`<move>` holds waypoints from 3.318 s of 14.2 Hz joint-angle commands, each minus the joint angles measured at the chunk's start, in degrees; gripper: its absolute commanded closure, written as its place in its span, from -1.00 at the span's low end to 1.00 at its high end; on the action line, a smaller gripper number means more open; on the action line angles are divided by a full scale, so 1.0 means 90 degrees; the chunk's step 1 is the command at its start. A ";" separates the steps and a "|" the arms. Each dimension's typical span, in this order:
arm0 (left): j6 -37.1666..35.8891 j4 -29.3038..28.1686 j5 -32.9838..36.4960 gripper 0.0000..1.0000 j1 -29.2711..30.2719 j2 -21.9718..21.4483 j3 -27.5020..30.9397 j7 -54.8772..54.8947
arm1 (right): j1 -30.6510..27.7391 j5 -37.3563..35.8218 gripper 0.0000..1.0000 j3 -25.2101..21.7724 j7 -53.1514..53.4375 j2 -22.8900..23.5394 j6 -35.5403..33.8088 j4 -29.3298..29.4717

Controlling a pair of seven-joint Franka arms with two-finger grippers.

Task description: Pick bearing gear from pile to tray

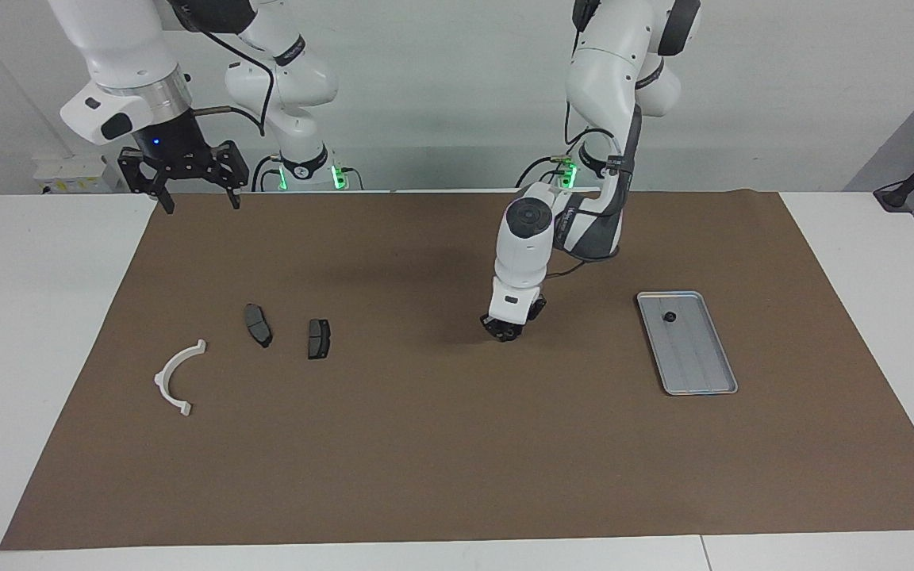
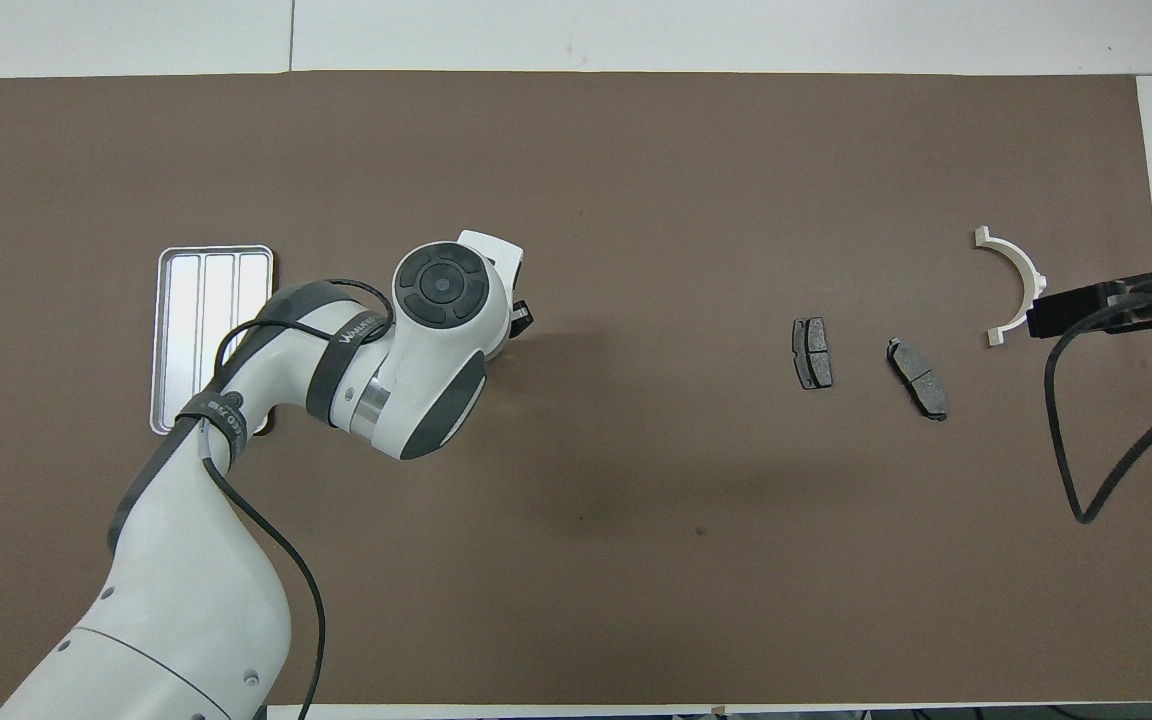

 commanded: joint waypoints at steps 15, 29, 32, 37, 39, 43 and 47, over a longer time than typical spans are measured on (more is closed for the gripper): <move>0.1152 -0.1114 -0.0491 0.89 0.3306 -0.0537 0.0004 0.5343 | -0.0051 0.0145 -1.00 0.0001 0.0390 -0.0186 0.0172 -0.0208; -0.0637 -0.0201 -0.0550 -1.00 0.3384 -0.0975 0.0042 0.5362 | -0.0060 0.0136 -1.00 0.0001 0.0371 -0.0176 0.0123 -0.0169; -0.1918 0.0202 -0.0550 -1.00 0.3443 -0.1677 0.0052 0.5353 | -0.0060 0.0136 -1.00 0.0001 0.0371 -0.0176 0.0123 -0.0160; -0.3384 0.0212 -0.0550 -1.00 0.3433 -0.2976 0.0043 0.5353 | -0.0061 0.0145 -1.00 0.0011 0.0400 -0.0195 -0.0024 -0.0169; -0.3853 0.0212 -0.0541 -1.00 0.3414 -0.3222 0.0033 0.5343 | -0.0051 0.0145 -1.00 0.0011 0.0410 -0.0195 -0.0014 -0.0169; -0.3894 0.0173 -0.0550 -1.00 0.3511 -0.3282 0.0062 0.5411 | -0.0051 0.0145 -1.00 0.0011 0.0410 -0.0195 0.0035 -0.0179; -0.3446 0.0221 -0.0541 -1.00 0.3511 -0.3126 -0.0026 0.5411 | -0.0060 0.0145 -1.00 0.0011 0.0390 -0.0195 0.0045 -0.0179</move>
